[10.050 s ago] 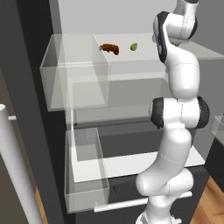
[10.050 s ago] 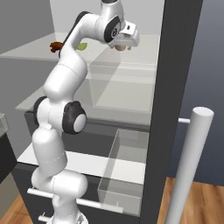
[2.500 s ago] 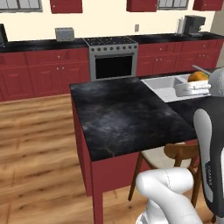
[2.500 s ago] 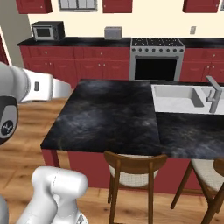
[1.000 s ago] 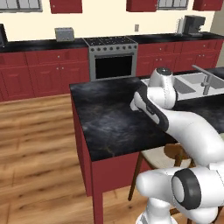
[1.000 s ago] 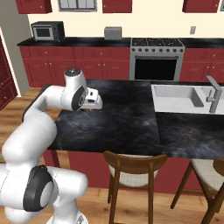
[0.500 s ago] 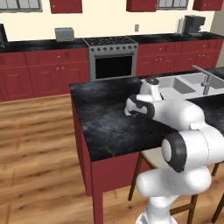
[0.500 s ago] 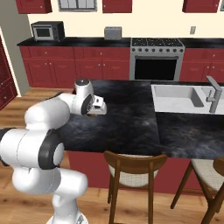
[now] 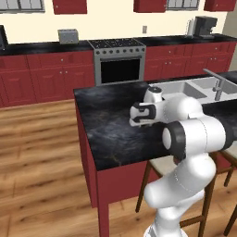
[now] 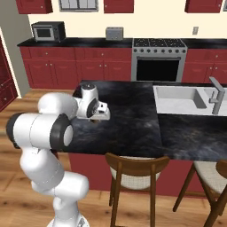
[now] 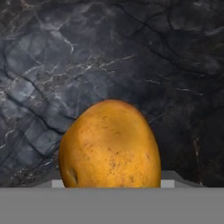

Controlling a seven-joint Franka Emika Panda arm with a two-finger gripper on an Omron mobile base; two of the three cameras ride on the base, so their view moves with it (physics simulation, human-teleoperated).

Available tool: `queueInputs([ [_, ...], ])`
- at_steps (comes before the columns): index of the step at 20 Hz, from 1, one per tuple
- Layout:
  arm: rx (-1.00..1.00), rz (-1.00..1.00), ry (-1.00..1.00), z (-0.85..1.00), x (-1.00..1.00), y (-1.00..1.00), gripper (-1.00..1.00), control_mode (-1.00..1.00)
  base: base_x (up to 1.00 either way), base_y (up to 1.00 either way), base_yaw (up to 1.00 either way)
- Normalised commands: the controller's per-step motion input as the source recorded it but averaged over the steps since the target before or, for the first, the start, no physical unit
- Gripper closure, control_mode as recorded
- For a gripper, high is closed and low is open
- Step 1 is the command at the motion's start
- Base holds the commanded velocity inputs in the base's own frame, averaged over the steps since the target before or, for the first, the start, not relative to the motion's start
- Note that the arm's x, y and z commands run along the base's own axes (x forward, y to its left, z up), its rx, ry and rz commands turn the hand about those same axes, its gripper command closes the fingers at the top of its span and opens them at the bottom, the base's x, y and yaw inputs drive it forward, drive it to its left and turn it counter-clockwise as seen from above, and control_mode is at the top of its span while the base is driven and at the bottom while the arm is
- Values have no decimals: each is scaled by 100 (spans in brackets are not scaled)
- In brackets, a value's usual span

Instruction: Open the fridge, remove the mango, lemon wedge, and chicken drumstick, and place them on any counter.

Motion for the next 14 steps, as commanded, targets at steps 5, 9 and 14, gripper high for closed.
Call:
queueInputs([
  [5, 0, 0, 8, -43, 16, 0, 100, -100, 0, 0, 0],
  [9, 0, 0, 9, -42, 0, 0, 100, -100, 0, 0, 0],
  [14, -2, 0, 12, -43, 0, 0, 100, -100, 0, 0, 0],
])
